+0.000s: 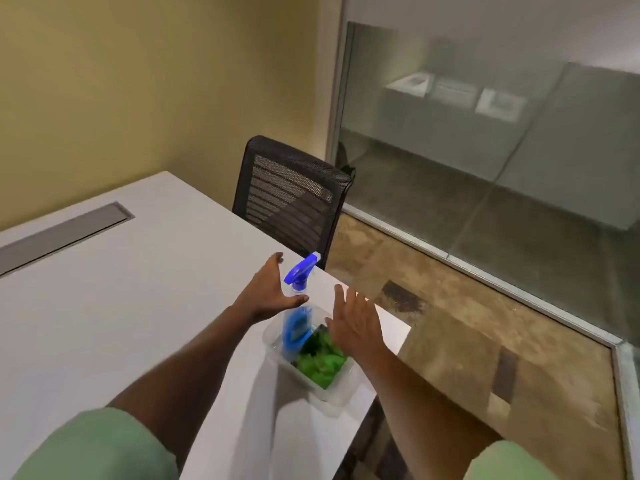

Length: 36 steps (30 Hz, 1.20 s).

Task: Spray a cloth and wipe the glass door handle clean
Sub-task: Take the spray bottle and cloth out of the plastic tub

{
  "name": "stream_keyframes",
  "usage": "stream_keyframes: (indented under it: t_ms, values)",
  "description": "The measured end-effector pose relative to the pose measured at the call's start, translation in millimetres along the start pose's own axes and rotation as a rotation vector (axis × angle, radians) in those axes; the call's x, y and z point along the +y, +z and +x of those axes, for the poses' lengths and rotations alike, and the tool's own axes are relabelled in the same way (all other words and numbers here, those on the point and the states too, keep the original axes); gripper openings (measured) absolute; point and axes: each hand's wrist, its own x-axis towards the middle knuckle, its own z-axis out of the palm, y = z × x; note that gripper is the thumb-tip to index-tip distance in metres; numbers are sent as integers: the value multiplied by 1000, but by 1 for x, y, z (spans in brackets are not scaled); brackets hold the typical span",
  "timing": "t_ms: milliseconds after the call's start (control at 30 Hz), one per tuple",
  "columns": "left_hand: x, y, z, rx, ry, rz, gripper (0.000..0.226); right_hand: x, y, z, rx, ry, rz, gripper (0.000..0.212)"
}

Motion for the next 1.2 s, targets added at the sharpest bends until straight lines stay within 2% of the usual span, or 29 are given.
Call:
stream_keyframes:
  t_ms: [100,233,300,367,433,533,600,667,800,867,967,1067,1100,1167,1200]
  values:
    - [-9,10,13,7,-48,-155,100,-8,28,0,-127,108,112,61]
    - [-13,27,24,31,-54,-318,80,-33,53,5,-236,561,381,52]
    - [-15,34,29,14,-37,-403,72,-43,67,12,-282,756,501,59]
    - [-17,44,32,-7,-39,-487,65,-52,78,15,-339,938,634,75]
    - [-17,52,34,-36,-82,-569,62,-56,89,15,-342,1049,702,84]
    - [-20,61,40,-18,-123,-653,59,-58,92,15,-325,1177,812,88]
    - [-17,63,41,3,-112,-688,47,-55,97,19,-313,1290,949,84]
    - [-13,65,40,18,-114,-717,38,-52,99,21,-294,1351,1026,78]
    - [-8,65,37,26,-74,-721,29,-48,101,24,-276,1360,1096,61]
    - [-8,60,37,16,-57,-732,30,-47,102,28,-214,1411,1169,55]
    - [-7,52,38,-21,-12,-763,45,-45,112,27,-137,1511,1205,49]
    - [-5,49,38,-79,5,-761,51,-43,116,22,-128,1486,1401,53]
    - [-3,49,39,-93,1,-755,50,-46,118,23,-86,1528,1438,52]
    - [1,50,39,-111,-9,-733,48,-47,107,23,-109,1521,1378,52]
    - [2,50,39,-120,-10,-722,47,-46,107,23,-119,1478,1441,51]
